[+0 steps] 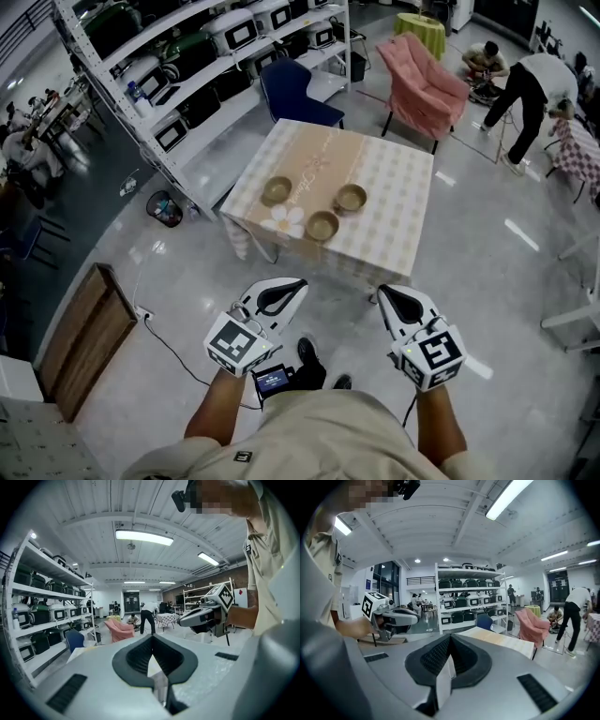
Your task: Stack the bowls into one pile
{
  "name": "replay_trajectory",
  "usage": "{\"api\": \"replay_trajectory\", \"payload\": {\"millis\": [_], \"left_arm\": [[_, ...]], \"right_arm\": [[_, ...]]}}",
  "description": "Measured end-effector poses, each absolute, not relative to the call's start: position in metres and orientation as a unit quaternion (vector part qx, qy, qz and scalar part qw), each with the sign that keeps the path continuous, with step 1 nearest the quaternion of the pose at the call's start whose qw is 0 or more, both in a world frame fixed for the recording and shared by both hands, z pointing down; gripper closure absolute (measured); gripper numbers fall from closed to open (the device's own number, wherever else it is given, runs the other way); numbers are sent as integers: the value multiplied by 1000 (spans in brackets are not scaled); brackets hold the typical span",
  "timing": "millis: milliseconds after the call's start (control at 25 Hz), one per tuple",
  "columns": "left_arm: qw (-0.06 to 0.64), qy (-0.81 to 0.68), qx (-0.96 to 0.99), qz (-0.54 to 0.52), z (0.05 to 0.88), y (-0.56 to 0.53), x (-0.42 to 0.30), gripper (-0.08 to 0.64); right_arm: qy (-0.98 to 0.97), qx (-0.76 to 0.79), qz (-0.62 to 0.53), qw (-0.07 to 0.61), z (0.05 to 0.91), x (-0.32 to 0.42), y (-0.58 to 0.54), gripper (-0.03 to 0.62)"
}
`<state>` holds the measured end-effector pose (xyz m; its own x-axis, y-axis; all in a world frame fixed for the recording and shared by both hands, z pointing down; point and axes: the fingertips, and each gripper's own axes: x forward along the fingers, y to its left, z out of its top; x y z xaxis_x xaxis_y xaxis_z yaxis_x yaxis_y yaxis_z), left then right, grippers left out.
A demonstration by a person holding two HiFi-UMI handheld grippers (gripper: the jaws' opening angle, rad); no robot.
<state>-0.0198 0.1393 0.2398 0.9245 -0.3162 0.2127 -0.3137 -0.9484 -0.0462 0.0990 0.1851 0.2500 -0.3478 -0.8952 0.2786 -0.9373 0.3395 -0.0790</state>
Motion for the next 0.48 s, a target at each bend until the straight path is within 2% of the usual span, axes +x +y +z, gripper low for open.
{"api": "replay_trajectory", "payload": {"millis": [480], "left_arm": [[-6, 131, -987, -88, 245, 34, -24, 554]], "right_arm": [[-789, 594, 108, 113, 249, 94, 90, 589]]}}
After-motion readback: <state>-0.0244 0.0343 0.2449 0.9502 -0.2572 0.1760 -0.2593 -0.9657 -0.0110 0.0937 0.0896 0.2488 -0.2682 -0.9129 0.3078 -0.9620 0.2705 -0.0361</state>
